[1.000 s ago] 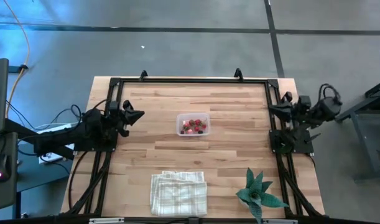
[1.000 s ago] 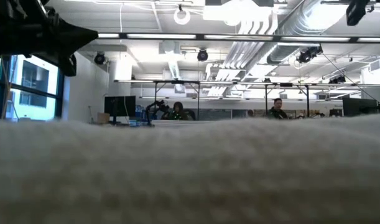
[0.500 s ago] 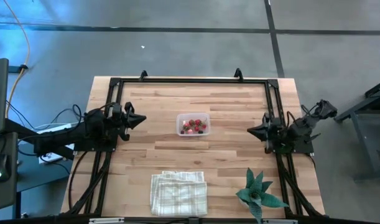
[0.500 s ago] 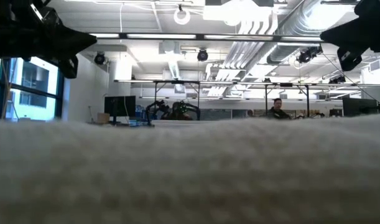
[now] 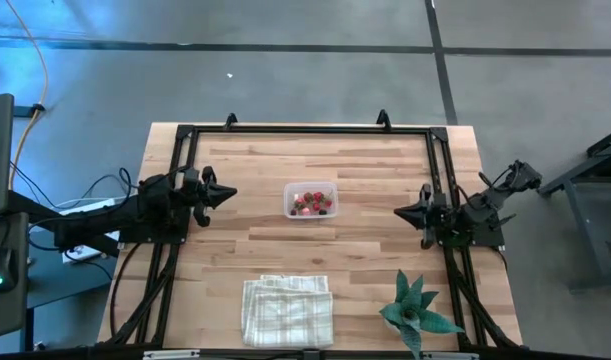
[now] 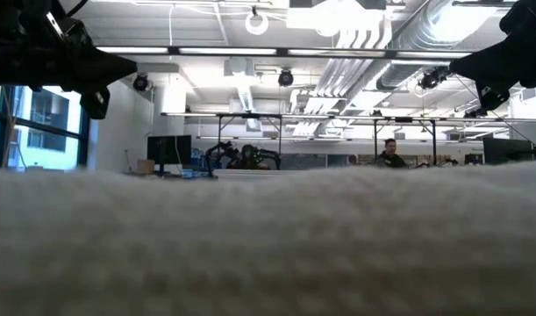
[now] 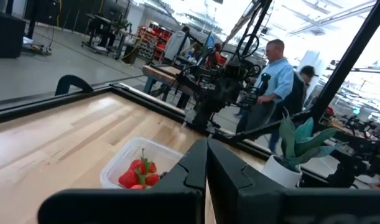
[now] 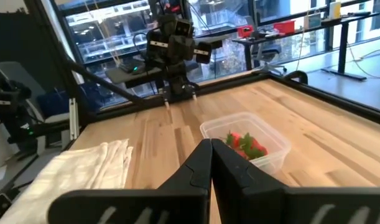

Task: Pick and placing Produce into tupperware
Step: Return to Home Position

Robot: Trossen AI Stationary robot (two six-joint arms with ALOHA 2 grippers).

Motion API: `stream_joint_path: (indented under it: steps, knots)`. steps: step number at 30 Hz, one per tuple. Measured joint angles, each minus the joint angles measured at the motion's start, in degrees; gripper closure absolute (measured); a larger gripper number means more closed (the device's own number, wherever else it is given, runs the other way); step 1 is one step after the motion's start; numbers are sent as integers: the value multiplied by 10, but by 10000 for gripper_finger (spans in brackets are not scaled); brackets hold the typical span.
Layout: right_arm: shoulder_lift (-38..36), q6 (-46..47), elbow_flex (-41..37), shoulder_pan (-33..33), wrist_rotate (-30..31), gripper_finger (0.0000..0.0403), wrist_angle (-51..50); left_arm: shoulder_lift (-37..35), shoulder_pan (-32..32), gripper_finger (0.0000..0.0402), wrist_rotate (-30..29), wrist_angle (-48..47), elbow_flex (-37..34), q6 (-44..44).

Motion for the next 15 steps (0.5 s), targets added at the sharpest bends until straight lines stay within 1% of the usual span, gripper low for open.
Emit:
stream_joint_path:
  steps: [15]
  knots:
    - [0, -4, 0, 0, 6, 403, -16, 0, 0, 399, -1, 0, 0, -1]
